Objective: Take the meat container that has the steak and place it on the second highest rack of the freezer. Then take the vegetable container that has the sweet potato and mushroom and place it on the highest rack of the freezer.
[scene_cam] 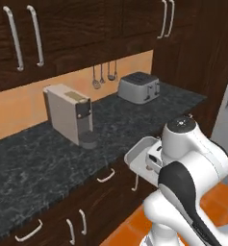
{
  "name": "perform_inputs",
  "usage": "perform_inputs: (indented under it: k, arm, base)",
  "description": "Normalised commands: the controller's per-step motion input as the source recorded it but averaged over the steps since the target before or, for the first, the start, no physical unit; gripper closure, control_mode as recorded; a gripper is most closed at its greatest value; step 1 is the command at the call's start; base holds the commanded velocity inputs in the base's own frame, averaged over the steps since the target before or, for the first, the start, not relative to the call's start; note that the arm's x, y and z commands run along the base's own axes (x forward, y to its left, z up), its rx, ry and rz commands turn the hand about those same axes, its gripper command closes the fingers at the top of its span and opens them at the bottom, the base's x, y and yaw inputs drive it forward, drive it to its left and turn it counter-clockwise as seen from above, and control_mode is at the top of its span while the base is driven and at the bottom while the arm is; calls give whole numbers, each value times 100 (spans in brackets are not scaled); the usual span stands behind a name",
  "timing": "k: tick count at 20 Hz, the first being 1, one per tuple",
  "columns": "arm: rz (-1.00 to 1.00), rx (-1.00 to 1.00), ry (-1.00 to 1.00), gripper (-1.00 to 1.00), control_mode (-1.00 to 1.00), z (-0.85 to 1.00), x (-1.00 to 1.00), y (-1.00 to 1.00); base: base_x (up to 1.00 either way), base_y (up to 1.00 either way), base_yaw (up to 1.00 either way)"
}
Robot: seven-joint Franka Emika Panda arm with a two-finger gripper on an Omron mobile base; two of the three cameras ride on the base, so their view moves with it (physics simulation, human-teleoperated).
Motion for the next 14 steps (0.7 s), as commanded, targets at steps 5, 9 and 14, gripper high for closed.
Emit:
perform_inputs:
  k: [5, 9, 14]
  arm:
    - [0, 0, 0, 100, 100, 0, 0, 0]
    - [0, 0, 0, 100, 100, 0, 0, 0]
    - [0, 0, 0, 100, 100, 0, 0, 0]
  base:
    - [0, -28, -74]
    - [0, -35, -73]
    - [0, -44, -74]
